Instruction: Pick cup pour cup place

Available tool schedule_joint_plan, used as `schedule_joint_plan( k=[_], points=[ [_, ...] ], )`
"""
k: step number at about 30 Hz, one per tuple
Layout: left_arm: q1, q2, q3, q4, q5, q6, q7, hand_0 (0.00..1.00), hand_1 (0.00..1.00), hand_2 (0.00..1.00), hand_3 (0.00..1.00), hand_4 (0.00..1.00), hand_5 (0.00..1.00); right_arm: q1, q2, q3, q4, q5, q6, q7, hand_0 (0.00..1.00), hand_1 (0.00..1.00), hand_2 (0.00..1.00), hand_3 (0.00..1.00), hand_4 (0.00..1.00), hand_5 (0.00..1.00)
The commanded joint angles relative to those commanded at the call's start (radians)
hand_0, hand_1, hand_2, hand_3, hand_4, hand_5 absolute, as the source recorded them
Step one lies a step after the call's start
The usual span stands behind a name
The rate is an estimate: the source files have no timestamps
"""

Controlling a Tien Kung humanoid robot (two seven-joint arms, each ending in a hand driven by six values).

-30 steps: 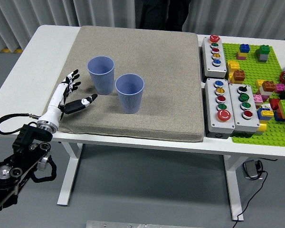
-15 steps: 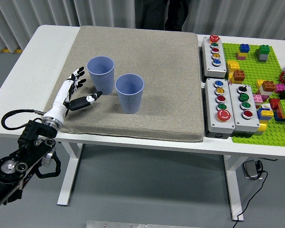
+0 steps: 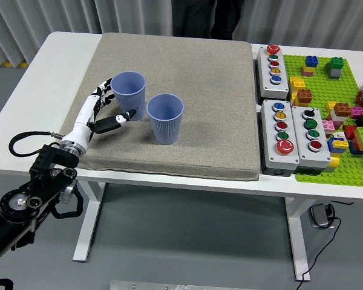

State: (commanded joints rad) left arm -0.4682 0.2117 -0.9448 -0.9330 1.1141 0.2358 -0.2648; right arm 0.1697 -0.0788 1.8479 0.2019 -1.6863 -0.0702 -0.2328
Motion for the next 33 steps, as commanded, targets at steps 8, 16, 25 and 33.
schedule_joint_plan(
  k=[8,16,25,33],
  points=[
    [-0.028,-0.01,0.02,0.036,-0.02,-0.003,-0.004,0.886,0.898,0.998,0.998,0.882,0.218,0.0,-0.001,0.005,0.0,-0.011,0.003,0.001,0.699,0.691,0.638,0.599,0.068,0.416],
    [-0.051,-0.024,0.024,0.056,-0.027,-0.003,-0.007,0.886,0.898,0.998,0.998,0.888,0.232,0.007,-0.002,0.008,0.001,-0.016,0.003,0.0,0.699,0.691,0.638,0.599,0.067,0.417],
    [-0.076,-0.033,0.034,0.081,-0.041,-0.004,-0.01,0.886,0.897,0.998,0.998,0.89,0.237,0.014,-0.003,0.012,0.001,-0.024,0.006,0.0,0.699,0.691,0.638,0.599,0.067,0.418],
    [-0.108,-0.038,0.049,0.102,-0.051,-0.005,-0.011,0.886,0.895,0.998,0.998,0.897,0.257,0.025,-0.003,0.022,0.002,-0.041,0.008,-0.001,0.699,0.691,0.638,0.598,0.067,0.42]
  ],
)
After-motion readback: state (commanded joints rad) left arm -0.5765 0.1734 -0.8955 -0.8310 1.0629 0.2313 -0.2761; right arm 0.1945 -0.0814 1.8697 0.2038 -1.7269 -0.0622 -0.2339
